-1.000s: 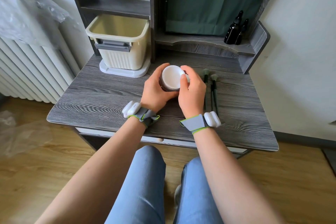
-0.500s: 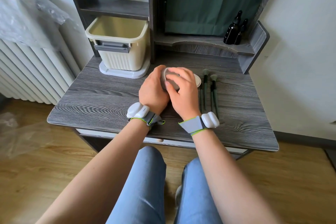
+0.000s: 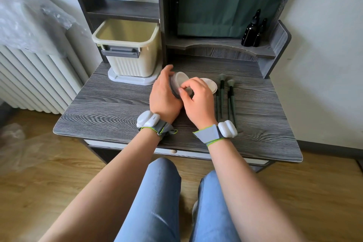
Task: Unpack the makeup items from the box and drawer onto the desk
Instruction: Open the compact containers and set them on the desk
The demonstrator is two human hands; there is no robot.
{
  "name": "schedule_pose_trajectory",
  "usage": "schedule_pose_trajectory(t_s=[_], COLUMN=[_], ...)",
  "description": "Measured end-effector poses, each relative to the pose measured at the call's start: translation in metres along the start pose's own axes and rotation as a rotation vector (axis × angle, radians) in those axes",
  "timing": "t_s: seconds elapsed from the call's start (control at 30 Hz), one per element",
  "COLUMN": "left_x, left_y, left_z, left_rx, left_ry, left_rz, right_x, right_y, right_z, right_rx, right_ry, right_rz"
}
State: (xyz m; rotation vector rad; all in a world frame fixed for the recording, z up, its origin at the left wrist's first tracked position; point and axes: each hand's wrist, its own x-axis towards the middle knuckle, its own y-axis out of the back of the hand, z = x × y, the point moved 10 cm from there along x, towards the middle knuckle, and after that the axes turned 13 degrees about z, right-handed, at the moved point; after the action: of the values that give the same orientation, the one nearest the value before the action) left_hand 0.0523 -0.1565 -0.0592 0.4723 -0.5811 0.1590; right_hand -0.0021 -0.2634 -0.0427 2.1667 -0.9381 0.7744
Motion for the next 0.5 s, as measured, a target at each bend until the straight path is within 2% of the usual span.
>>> schedule_pose_trajectory(t_s=[0.2,0.5], left_x=[0.003,0.005], left_y=[0.000,0.009], left_z=[-0.002,0.006], left_rx=[0.058,-0.033], left_ry=[-0.025,-0.080], left_rz=[-0.009,0.070], right_x=[-0.004,-0.006], right_y=[-0.014,-0.018], right_z=[0.001,-0.005], right_rx=[-0.054,-0.058], right_ry=[0.023,0.059], right_rz=[-0.094,-0.115])
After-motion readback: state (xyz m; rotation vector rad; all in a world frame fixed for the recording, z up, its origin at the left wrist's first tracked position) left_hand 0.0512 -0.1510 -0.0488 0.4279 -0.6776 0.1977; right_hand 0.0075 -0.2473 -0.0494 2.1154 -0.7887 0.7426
